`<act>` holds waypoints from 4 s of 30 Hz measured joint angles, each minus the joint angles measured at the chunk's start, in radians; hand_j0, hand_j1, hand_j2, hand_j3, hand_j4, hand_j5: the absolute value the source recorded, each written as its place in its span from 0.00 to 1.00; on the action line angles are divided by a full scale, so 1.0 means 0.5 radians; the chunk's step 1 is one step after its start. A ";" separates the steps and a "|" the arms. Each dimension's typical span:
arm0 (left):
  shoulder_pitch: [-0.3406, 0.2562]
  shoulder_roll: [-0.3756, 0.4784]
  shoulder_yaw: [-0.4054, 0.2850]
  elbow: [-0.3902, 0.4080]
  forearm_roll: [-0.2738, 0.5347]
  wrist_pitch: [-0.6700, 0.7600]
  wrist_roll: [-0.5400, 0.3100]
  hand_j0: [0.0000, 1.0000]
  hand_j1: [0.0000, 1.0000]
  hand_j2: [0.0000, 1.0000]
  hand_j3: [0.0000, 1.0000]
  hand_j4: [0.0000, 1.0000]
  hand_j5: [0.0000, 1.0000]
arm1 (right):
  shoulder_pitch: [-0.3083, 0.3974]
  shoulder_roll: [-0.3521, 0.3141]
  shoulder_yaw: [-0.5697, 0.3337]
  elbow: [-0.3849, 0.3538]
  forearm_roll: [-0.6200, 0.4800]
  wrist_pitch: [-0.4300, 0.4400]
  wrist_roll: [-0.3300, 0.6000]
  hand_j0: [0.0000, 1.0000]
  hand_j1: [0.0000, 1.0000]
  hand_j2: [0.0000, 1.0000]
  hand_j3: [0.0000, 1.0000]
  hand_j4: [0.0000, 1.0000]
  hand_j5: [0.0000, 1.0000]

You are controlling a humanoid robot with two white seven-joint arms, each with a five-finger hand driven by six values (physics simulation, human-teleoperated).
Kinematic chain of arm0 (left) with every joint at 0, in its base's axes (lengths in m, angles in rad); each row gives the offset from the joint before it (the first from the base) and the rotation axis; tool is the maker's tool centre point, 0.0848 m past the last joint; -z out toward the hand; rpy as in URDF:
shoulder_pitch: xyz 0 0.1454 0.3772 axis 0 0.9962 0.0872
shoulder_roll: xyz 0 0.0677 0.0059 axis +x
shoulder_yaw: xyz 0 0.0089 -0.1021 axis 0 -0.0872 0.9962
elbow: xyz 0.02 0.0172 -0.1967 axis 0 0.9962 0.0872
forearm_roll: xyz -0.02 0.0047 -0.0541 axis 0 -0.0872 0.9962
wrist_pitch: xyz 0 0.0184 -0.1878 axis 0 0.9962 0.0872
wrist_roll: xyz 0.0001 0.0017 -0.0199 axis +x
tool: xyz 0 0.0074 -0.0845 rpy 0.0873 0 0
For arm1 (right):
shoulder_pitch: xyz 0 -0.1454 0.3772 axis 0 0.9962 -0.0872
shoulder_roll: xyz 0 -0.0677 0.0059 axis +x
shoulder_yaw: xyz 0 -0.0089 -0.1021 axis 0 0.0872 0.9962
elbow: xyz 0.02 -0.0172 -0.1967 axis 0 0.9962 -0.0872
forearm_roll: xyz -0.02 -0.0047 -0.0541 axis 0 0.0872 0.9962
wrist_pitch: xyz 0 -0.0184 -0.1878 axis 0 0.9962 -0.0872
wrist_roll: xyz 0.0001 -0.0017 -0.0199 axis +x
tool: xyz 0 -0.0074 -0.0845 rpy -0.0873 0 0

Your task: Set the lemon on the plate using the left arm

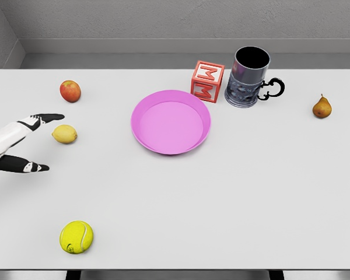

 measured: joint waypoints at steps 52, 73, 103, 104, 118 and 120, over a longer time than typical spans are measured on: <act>-0.948 0.005 -0.868 0.614 -0.964 0.156 0.000 0.93 0.93 0.93 0.93 0.93 0.93 | 0.000 0.000 0.000 0.002 -0.001 0.001 0.000 1.00 1.00 1.00 1.00 1.00 1.00; -0.957 -0.009 -0.898 0.612 -1.004 0.024 0.000 0.51 0.51 0.51 0.51 0.51 0.51 | 0.000 0.000 0.000 0.002 -0.001 0.001 0.000 1.00 1.00 1.00 1.00 1.00 1.00; -1.009 -0.003 -0.892 0.312 -0.933 0.038 -0.003 0.40 0.40 0.40 0.40 0.40 0.40 | 0.000 0.000 0.000 0.002 -0.001 0.001 0.000 1.00 1.00 1.00 1.00 1.00 1.00; -1.009 -0.006 -0.892 0.295 -0.934 0.039 -0.003 0.40 0.40 0.40 0.40 0.40 0.40 | 0.000 0.000 0.000 0.002 -0.001 0.001 0.000 1.00 1.00 1.00 1.00 1.00 1.00; -1.006 -0.121 -0.899 0.110 -0.921 0.045 -0.002 0.37 0.37 0.37 0.37 0.37 0.37 | 0.000 0.000 0.000 0.002 -0.001 0.001 0.000 1.00 1.00 1.00 1.00 1.00 1.00; -1.009 -0.156 -0.900 0.105 -0.927 0.044 -0.002 0.37 0.37 0.37 0.37 0.37 0.37 | 0.000 0.000 0.000 0.002 0.000 0.001 0.000 1.00 1.00 1.00 1.00 1.00 1.00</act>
